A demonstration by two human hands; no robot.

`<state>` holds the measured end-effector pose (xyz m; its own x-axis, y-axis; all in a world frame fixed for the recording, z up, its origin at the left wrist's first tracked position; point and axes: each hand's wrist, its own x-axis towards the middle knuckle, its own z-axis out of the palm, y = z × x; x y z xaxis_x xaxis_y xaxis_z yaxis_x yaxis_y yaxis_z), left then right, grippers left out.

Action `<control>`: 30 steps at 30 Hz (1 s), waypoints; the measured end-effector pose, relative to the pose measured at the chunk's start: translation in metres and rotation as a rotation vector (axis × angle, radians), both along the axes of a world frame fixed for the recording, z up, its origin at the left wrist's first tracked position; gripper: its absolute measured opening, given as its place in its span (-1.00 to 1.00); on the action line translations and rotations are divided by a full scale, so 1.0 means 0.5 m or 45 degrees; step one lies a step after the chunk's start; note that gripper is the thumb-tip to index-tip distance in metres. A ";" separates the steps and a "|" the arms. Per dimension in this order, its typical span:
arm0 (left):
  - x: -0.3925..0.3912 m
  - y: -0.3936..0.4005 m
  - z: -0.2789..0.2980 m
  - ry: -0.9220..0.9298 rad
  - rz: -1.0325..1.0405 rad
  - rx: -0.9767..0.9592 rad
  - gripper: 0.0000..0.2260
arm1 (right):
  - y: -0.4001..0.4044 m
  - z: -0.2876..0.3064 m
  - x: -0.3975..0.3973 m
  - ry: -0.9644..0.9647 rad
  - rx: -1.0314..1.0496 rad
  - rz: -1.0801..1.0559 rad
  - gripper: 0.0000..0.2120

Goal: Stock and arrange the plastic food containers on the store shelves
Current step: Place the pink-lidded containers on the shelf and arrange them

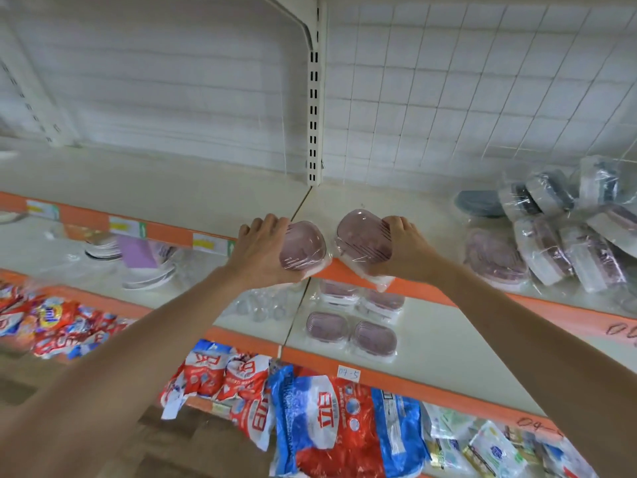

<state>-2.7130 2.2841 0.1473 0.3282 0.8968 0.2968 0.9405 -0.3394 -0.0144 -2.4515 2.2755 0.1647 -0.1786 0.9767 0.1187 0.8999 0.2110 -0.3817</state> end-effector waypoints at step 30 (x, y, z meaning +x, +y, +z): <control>0.124 0.002 -0.419 0.126 -0.055 -0.412 -0.22 | -0.105 -0.458 0.058 -0.510 -0.228 -0.007 -0.24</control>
